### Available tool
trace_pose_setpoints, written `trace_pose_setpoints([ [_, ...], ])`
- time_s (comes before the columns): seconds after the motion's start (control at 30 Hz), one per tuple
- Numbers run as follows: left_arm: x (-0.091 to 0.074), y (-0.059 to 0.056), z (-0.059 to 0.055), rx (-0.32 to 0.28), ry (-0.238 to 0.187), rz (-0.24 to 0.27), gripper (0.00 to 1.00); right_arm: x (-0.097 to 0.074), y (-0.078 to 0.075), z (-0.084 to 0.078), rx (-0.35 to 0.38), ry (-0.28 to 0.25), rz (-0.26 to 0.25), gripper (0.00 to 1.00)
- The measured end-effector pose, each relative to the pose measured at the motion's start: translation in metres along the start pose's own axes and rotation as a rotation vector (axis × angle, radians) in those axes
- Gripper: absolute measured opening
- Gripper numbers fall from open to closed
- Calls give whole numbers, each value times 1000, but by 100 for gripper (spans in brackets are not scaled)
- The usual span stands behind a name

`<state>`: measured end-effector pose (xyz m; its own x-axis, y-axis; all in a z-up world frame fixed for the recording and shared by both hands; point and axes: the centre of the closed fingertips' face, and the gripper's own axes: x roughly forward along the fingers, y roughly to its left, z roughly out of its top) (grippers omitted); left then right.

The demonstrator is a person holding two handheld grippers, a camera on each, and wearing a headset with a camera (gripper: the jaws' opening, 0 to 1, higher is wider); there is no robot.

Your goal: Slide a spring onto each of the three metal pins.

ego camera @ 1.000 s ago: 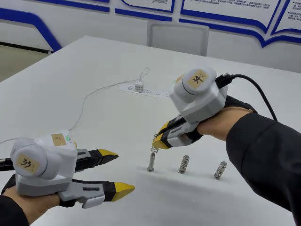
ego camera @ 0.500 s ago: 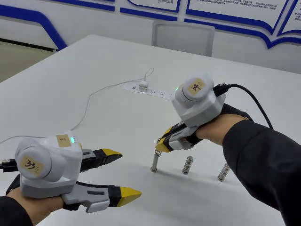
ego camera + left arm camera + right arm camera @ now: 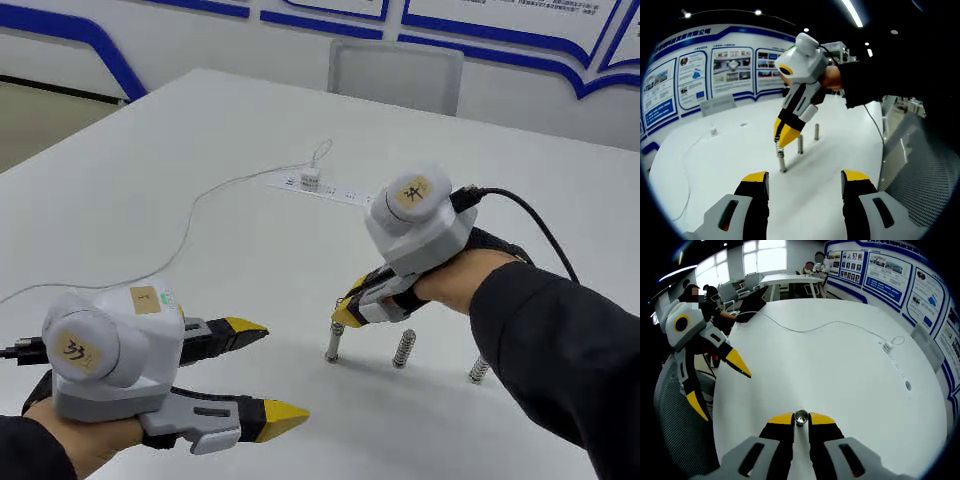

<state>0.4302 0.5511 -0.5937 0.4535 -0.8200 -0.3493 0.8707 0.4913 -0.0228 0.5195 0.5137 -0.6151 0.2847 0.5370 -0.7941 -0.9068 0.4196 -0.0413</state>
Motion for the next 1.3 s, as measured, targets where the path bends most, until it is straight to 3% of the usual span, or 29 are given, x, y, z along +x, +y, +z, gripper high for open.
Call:
trace_pose_setpoints([
  [0.7, 0, 1, -2, -11, 6, 4, 58, 30, -1, -22, 51, 33, -17, 12],
  [1.3, 1, 1, -2, -7, 9, 6, 58, 27, -3, -27, 55, 22, -35, 17],
])
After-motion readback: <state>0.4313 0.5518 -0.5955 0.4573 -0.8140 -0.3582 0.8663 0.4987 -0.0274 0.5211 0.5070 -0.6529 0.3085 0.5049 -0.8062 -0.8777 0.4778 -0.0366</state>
